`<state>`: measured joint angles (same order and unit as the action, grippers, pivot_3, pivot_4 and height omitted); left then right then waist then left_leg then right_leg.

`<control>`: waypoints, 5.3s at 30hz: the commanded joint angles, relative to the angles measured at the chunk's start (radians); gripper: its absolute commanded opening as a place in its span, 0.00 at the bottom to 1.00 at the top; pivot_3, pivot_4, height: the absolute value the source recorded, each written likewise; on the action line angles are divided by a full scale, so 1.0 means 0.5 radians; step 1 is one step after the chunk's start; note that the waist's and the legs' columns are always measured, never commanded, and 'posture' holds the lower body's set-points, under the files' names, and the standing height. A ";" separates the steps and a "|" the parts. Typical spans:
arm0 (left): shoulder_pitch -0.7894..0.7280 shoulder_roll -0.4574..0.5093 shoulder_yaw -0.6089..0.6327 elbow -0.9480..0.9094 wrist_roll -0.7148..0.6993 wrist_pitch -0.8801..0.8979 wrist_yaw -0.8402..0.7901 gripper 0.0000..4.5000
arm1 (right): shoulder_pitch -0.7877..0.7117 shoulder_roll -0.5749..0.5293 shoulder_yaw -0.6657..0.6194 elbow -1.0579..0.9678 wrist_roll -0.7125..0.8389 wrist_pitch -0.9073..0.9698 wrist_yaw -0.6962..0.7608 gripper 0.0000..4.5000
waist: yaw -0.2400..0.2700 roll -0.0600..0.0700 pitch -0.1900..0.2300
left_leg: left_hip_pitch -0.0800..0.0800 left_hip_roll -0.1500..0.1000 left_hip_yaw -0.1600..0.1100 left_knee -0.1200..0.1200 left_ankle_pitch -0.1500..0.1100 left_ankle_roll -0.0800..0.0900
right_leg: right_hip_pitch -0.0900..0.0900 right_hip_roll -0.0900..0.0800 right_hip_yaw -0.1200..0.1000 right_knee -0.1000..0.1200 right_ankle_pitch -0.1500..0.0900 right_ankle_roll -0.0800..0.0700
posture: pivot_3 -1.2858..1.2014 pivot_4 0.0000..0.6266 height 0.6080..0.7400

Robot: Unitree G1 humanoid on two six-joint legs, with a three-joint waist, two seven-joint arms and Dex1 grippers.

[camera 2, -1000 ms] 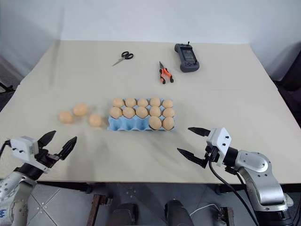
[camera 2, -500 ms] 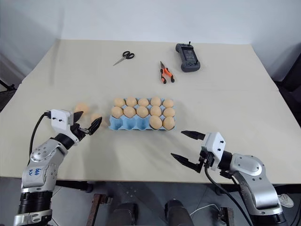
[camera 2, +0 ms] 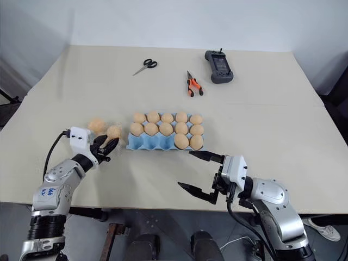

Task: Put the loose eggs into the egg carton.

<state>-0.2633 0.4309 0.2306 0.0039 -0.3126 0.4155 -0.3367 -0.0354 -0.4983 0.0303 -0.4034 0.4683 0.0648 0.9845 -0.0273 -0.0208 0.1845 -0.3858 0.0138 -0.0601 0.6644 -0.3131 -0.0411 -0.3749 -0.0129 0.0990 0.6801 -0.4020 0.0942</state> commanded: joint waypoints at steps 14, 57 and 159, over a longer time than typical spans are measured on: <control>0.042 0.174 0.134 -0.074 -0.150 -0.442 -0.446 0.28 | 0.120 -0.031 -0.168 -0.031 0.005 -0.008 -0.179 1.00 | 0.000 0.000 0.000 | 0.000 0.000 0.000 -0.001 0.001 0.000 | 0.001 0.000 0.000 0.000 0.000 -0.001 | 0.52 0.24 1.00; -0.499 -0.072 -0.512 0.146 -0.110 -0.395 -0.996 0.48 | 0.241 -0.110 -0.378 -0.079 0.040 0.007 -0.316 1.00 | 0.037 -0.002 0.001 | 0.000 -0.003 -0.001 0.002 0.007 -0.004 | 0.001 0.000 0.000 0.005 0.002 0.000 | 0.52 0.24 1.00; -0.622 0.066 -0.469 0.412 -0.064 -0.084 -0.983 0.31 | -0.009 -0.006 -0.125 -0.078 0.008 0.029 -0.343 1.00 | 0.047 -0.005 0.003 | -0.004 0.000 -0.007 -0.001 0.020 -0.005 | 0.000 0.002 -0.009 -0.001 0.016 -0.003 | 0.52 0.24 1.00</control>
<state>-0.5651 0.4660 0.0064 0.2009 -0.3544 0.3961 -0.8117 -0.0475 -0.5003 -0.0085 -0.3953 0.4684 0.0871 0.8251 -0.0039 -0.0231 0.1859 -0.3877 0.0134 -0.0637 0.6641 -0.3029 -0.0434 -0.3750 -0.0120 0.0945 0.6794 -0.3938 0.0928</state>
